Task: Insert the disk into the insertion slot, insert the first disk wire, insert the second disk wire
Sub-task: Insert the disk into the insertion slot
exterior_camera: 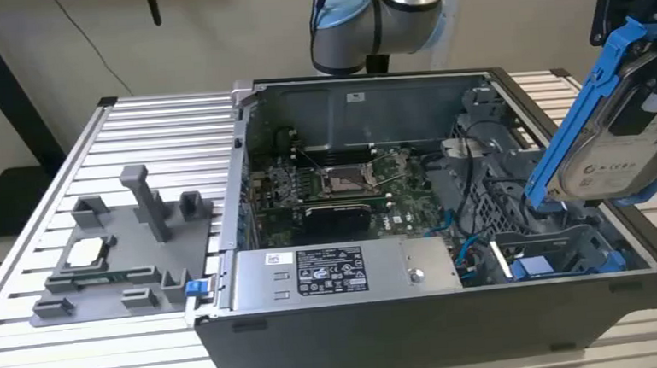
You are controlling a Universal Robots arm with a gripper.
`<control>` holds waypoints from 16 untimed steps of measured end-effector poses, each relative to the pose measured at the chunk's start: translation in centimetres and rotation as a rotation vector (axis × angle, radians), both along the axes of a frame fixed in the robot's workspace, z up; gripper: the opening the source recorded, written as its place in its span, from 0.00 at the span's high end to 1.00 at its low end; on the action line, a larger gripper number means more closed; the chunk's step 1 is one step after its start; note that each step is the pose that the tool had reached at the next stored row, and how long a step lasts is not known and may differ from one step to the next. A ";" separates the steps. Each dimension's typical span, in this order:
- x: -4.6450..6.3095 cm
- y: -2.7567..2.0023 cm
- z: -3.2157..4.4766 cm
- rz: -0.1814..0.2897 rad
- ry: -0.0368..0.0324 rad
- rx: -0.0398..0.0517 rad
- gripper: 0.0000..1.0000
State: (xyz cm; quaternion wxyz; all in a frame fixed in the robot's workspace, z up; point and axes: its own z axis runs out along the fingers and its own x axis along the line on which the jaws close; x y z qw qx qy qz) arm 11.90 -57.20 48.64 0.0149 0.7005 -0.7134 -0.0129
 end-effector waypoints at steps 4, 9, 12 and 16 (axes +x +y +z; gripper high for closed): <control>0.0 0.00 -0.09 0.000 0.0000 0.0000 1.00; 0.0 -0.03 -0.79 0.000 0.0001 -0.0001 1.00; 0.0 -0.05 -1.33 0.000 0.0000 0.0000 1.00; 0.0 -0.07 -2.06 0.000 0.0000 0.0000 1.00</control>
